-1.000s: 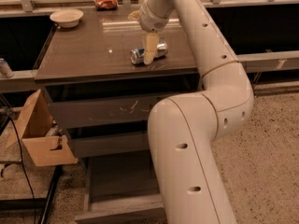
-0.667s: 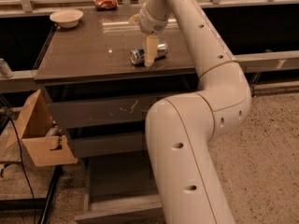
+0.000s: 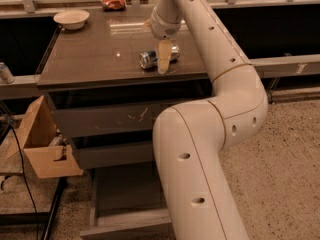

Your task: Place redbull can into bottom drawer

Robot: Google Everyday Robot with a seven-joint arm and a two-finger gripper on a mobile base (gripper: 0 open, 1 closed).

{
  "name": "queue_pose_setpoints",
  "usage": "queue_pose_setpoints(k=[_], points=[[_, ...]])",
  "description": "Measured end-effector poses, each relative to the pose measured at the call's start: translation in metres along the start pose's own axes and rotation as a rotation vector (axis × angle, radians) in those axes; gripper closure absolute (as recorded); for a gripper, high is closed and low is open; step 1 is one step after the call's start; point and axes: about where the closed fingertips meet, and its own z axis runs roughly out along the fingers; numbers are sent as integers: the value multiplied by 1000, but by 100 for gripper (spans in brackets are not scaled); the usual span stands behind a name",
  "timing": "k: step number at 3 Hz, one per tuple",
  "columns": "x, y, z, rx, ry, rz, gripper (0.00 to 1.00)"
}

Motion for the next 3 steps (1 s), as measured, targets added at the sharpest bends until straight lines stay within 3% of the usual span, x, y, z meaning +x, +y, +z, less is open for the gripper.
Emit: queue_pose_setpoints(k=[2,3], points=[[22,4,-2,-7,60,42,0],[29,7,-1,-15,77,48,14]])
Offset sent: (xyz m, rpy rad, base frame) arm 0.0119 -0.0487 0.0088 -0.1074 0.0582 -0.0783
